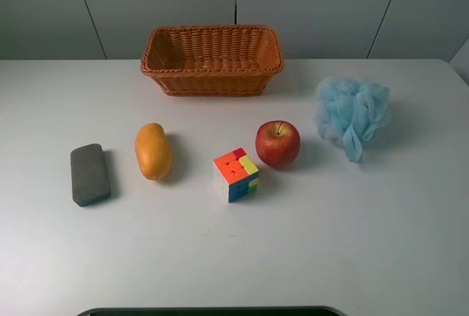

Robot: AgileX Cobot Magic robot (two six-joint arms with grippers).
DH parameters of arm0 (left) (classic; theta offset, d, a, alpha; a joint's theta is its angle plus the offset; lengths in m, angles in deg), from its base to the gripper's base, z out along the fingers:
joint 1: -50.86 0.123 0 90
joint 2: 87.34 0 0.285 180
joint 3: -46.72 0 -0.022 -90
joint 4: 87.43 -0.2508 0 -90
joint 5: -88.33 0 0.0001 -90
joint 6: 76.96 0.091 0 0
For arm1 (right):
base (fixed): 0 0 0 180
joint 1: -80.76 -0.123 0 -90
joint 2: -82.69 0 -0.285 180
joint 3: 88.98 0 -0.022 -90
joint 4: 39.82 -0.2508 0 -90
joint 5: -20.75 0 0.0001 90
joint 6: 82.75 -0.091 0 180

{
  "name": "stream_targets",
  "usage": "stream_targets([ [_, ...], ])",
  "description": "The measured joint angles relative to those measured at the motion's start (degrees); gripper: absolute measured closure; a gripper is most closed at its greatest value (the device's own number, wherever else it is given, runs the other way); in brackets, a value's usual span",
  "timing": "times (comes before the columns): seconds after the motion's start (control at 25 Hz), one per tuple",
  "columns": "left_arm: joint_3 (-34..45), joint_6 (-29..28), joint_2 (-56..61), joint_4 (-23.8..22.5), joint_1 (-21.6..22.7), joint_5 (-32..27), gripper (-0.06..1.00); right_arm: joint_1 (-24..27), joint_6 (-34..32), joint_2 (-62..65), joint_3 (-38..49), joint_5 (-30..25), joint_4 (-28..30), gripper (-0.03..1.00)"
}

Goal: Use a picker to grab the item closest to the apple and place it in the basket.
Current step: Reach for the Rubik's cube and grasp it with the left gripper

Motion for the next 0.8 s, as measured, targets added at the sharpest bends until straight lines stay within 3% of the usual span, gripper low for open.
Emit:
stream_targets([
  [0.32,-5.0,-2.6,-5.9,-0.4,0.0,-3.2,0.22,0.0,0.0,0.0,0.0,0.0,0.0,0.27],
  [0.6,-15.8,-3.0,-23.1,-0.6,0.0,-5.9,0.22,0.0,0.0,0.0,0.0,0.0,0.0,0.27],
  [0.8,-22.4,-0.8,-38.1,1.8,0.0,-7.1,0.22,0.0,0.0,0.0,0.0,0.0,0.0,0.27],
])
